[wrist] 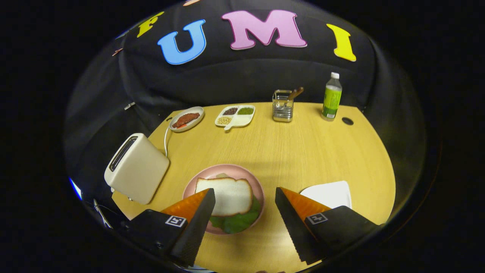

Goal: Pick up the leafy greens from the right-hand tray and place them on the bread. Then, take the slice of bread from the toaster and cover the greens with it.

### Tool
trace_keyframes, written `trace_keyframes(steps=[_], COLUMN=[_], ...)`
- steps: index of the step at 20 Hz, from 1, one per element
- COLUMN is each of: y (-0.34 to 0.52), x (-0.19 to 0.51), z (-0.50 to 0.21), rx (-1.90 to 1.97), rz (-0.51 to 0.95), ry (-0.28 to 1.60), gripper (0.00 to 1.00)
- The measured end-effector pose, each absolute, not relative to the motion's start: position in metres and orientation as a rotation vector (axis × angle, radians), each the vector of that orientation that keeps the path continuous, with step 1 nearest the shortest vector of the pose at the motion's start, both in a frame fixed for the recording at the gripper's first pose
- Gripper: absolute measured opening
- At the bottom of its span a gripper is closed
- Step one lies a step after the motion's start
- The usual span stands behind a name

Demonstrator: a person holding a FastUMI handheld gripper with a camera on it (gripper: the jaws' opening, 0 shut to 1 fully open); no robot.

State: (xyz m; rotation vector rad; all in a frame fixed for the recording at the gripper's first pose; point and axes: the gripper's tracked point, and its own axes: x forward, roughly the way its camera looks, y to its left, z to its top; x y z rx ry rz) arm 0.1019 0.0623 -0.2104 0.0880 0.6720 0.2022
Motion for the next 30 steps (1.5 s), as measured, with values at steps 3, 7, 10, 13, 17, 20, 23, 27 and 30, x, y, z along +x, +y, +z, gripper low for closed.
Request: trace_keyframes(steps=[3, 7, 10, 13, 17, 20, 23, 27, 30], y=[0.043, 0.012, -0.006, -0.012, -0.019, -0.024, -0.038, -0.044, -0.052], x=[0.092, 0.076, 0.06, 0.042, 0.021, 0.004, -0.004, -0.002, 0.001], z=[-0.161, -0.103, -0.059, -0.02, 0.026, 0.043, 0.039, 0.032, 0.029], rx=[0.077, 0.061, 0.025, 0.002, 0.007, -0.002, -0.03, -0.005, -0.005], rz=[0.194, 0.144, 0.108, 0.082, 0.048, 0.029, -0.009, -0.04, -0.067], ry=[0.568, 0.461, 0.352, 0.258, 0.131, 0.066, 0.075, 0.1, 0.105], gripper=[0.99, 0.99, 0.99, 0.98, 0.98, 0.98, 0.98, 0.98, 0.98])
